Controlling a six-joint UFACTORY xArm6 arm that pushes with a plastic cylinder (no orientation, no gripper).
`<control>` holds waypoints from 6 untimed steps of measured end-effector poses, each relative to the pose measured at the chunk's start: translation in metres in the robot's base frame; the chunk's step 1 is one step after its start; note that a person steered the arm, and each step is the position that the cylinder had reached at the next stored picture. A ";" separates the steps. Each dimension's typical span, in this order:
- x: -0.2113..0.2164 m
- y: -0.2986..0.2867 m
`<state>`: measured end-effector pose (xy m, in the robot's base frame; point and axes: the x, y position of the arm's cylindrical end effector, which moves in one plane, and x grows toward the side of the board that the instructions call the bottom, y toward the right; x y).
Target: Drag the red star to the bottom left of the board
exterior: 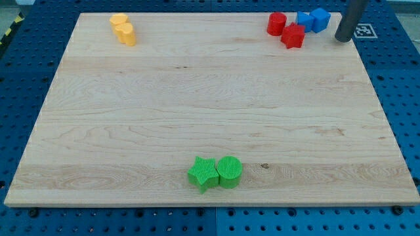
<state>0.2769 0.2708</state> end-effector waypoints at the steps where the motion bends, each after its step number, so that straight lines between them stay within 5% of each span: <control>1: -0.021 -0.029; 3: -0.014 -0.082; 6: 0.061 -0.148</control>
<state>0.3376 0.1227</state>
